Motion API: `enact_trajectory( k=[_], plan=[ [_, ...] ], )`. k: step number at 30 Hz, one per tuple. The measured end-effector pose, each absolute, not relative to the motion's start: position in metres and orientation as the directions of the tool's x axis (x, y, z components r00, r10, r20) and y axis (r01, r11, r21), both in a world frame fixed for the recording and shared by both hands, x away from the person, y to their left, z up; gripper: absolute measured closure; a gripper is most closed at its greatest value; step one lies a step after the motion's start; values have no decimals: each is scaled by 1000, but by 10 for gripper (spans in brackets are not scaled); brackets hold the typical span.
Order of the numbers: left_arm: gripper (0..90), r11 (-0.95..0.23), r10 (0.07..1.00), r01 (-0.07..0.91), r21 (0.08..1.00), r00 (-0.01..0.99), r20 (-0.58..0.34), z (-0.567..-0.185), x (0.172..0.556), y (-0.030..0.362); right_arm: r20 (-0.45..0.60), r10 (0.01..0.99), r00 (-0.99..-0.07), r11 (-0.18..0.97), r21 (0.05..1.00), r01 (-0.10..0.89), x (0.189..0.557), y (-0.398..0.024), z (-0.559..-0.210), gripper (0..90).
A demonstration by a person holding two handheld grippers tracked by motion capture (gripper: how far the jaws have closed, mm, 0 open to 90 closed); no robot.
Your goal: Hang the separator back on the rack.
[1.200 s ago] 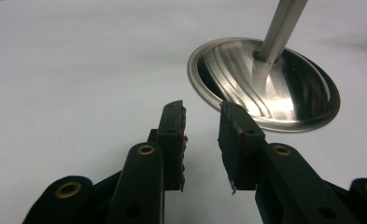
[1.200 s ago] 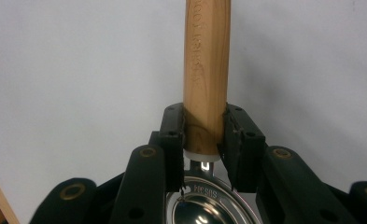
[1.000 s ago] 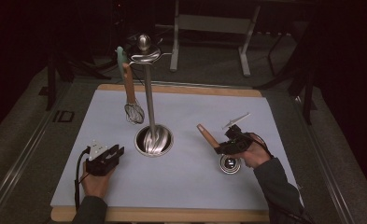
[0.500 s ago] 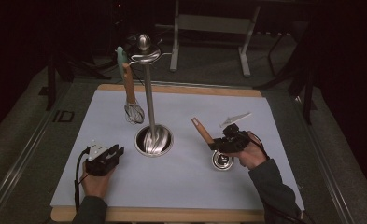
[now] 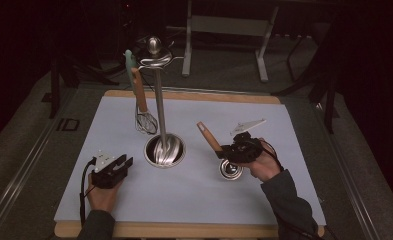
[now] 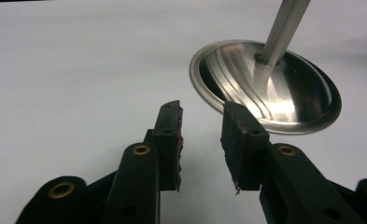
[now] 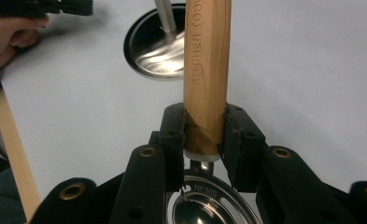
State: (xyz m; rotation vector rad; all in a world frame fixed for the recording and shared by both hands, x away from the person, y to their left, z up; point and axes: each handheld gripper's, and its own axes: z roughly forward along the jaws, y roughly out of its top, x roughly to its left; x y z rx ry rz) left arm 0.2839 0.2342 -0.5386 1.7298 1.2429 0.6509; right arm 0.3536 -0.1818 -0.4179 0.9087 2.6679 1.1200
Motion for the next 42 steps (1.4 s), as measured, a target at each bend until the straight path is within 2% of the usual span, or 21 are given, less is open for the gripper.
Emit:
enact_trajectory(
  k=[13, 42],
  plan=[
    [630, -105, 934, 470, 877, 349, -75, -539, 284, 234, 125, 559, -820, 509, 728, 459, 350, -168, -408, 711],
    [609, -111, 935, 467, 877, 347, -67, -539, 284, 233, 108, 537, -837, 420, 826, 376, 338, -149, -384, 711]
  ],
)
